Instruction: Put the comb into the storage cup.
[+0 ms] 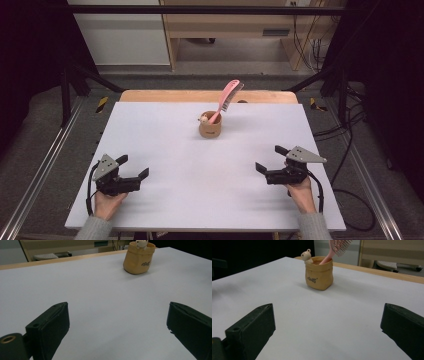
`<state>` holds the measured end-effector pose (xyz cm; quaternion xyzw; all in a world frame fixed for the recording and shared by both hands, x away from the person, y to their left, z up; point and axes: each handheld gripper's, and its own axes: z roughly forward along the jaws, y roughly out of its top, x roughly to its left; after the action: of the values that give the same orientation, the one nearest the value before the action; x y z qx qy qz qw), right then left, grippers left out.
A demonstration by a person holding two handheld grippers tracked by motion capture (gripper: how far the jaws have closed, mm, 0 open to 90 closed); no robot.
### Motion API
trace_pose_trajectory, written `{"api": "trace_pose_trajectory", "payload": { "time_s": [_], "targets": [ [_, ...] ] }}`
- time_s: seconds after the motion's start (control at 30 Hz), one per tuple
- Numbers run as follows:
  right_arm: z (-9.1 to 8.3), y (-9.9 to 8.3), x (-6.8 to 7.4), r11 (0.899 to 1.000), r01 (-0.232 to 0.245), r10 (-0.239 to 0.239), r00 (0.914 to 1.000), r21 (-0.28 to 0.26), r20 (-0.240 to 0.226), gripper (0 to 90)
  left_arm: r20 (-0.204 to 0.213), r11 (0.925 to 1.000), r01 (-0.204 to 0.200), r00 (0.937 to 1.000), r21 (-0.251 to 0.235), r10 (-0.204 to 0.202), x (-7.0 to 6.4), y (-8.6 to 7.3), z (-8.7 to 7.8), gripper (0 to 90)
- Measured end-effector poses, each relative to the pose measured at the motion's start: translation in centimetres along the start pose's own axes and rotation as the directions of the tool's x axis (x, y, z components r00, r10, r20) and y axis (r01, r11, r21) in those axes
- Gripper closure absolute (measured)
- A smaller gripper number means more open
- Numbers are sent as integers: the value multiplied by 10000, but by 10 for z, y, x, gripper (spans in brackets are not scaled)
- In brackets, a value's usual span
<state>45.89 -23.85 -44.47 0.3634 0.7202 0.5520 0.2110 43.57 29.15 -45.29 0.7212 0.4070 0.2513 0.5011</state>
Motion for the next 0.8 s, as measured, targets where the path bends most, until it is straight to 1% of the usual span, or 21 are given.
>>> {"api": "trace_pose_trajectory", "payload": {
  "time_s": [0.07,0.1,0.17,0.23,0.27,0.5,0.57,0.7,0.8],
  "targets": [
    [-2,-3,-2,10000,14,-14,10000,25,36,1,17,10000,-19,10000,4,19,0,0,0,45],
    [-3,-4,-2,9999,-17,17,10000,109,23,1,29,10000,-41,10000,-5,41,-1,0,0,45],
    [-5,-5,-2,9995,105,-104,9999,294,-7,1,35,10000,-55,10000,-11,55,-1,0,0,45],
    [-6,-8,-3,9999,134,-134,9999,95,-76,1,27,10000,-85,10000,-6,85,-1,0,0,45],
    [-8,-9,-3,10000,34,-33,10000,92,-76,1,28,10000,-84,10000,-19,84,-1,0,0,45],
    [-13,-16,-9,9996,-71,71,10000,277,-11,1,34,9999,-162,9999,-18,162,-2,0,0,45],
    [-15,-16,-10,9996,-191,193,9998,200,-84,1,37,9998,-173,9998,-33,173,-3,0,-1,45],
    [-17,-19,-11,9997,-258,258,9996,36,-112,1,51,9999,-141,9999,-29,141,-3,0,0,44],
    [-18,-21,-12,9996,-259,260,9996,138,-84,1,61,9998,-174,9998,-1,174,-3,0,0,45]
  ]
}}
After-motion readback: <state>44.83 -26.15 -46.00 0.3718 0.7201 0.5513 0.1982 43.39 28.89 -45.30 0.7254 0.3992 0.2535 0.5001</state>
